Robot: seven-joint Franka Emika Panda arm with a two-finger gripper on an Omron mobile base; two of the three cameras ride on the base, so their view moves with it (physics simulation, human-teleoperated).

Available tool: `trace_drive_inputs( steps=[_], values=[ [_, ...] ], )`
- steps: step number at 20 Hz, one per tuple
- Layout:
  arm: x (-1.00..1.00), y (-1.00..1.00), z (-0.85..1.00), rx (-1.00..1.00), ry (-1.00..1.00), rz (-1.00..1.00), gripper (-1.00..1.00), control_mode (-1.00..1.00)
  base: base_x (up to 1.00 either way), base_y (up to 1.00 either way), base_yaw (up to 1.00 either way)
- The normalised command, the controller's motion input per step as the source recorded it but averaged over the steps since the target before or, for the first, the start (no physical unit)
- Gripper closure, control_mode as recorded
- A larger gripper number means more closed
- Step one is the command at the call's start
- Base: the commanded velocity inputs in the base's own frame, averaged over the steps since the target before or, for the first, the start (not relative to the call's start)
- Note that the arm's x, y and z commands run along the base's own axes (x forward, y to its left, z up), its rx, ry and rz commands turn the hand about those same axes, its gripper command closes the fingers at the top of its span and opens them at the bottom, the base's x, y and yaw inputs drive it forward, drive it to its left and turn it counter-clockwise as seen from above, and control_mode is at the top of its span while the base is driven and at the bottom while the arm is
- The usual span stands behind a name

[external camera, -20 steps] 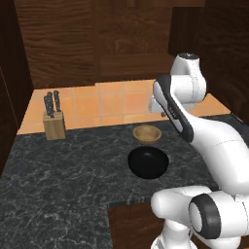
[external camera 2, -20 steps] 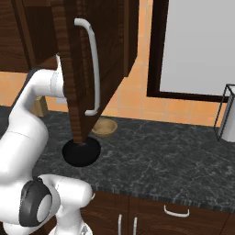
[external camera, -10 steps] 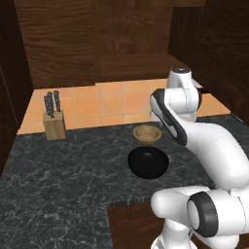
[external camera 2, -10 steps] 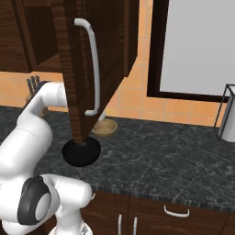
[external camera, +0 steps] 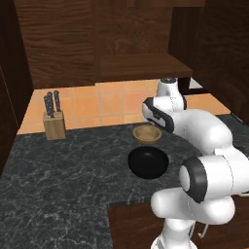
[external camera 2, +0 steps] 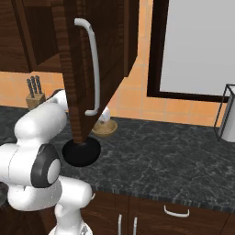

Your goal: Pick up the bowls on the counter and stack them on top of one another in the open cabinet. Place the smaller bowl on top of the larger bowl.

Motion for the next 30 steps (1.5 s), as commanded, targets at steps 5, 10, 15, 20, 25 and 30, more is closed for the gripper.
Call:
trace_drive_inputs(
  steps=[5,10,15,20,25,30],
  values=[
    [0.28,-0.20,-0.73,0.10,0.00,-0.10,-1.00,-1.00,0.00,0.00,0.00],
    [0.05,-0.16,-0.67,0.10,-0.01,-0.11,-1.00,-1.00,0.00,0.00,0.00],
    [0.31,0.00,-0.43,0.01,-0.04,-0.02,-1.00,-1.00,0.00,0.00,0.00],
    [0.44,0.00,-0.24,0.00,-0.08,-0.02,-1.00,-1.00,0.00,0.00,0.00],
    [0.38,0.00,-0.29,0.00,-0.03,-0.01,-1.00,-1.00,0.00,0.00,0.00],
    [0.35,0.00,-0.21,0.00,0.00,0.00,-1.00,-1.00,0.00,0.00,0.00]
  ],
)
